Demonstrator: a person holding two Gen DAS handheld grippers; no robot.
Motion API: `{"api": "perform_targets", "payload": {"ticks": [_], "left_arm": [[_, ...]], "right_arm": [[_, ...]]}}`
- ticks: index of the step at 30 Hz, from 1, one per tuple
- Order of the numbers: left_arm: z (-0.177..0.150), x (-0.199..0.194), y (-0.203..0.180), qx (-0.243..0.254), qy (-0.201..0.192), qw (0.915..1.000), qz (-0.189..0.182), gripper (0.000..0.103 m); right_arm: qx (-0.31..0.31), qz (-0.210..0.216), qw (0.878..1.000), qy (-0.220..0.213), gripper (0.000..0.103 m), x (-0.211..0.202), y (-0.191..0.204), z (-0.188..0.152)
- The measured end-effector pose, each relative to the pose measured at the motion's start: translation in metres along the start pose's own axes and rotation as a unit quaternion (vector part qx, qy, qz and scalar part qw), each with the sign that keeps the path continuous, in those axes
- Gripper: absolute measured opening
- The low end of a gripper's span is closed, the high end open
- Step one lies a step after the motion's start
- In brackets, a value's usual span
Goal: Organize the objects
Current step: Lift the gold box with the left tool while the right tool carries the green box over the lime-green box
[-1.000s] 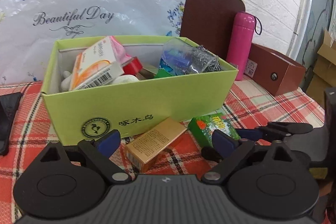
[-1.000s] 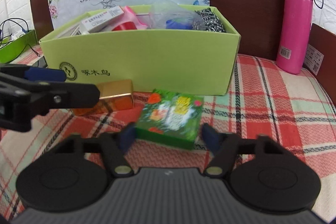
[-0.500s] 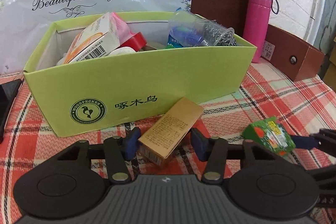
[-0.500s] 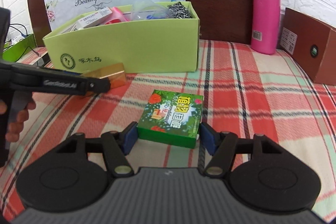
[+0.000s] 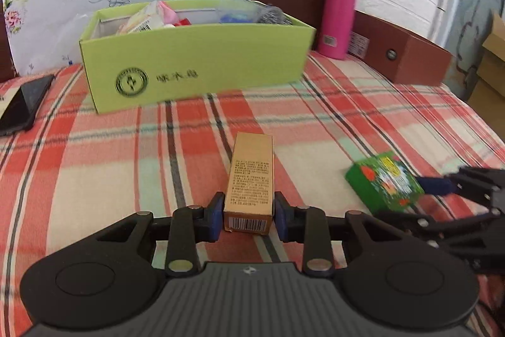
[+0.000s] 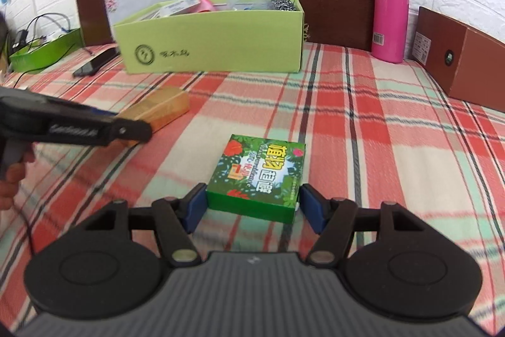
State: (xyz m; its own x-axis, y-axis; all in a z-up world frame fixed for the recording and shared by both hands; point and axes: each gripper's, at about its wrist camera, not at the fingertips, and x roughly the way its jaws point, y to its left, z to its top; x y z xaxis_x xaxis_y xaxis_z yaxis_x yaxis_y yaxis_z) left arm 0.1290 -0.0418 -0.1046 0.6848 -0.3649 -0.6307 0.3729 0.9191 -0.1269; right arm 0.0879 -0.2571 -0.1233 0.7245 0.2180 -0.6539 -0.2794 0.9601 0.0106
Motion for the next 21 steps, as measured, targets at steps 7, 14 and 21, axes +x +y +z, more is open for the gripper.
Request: {"api": "perform_targets", "payload": {"ticks": [7,14,21], "left_arm": [[-0.007,-0.013,-0.016,0.006,0.003,0.9999,0.012,0.054],[0.008,0.005,-0.022,0.015,0.015,0.9997,0.009,0.050],[0.007,0.010,-0.020,0.013,0.019,0.9996,0.014,0.049]], "right_arm": [[0.022,-0.016,1.000,-0.007,0.073,-0.014,-0.002,-0.011],[0.035,-0.019,0.999,-0.009,0.078,-0.008,0.003,-0.006],[0.036,-0.036,0.999,-0.005,0.063,0.000,0.003,-0.003]]}}
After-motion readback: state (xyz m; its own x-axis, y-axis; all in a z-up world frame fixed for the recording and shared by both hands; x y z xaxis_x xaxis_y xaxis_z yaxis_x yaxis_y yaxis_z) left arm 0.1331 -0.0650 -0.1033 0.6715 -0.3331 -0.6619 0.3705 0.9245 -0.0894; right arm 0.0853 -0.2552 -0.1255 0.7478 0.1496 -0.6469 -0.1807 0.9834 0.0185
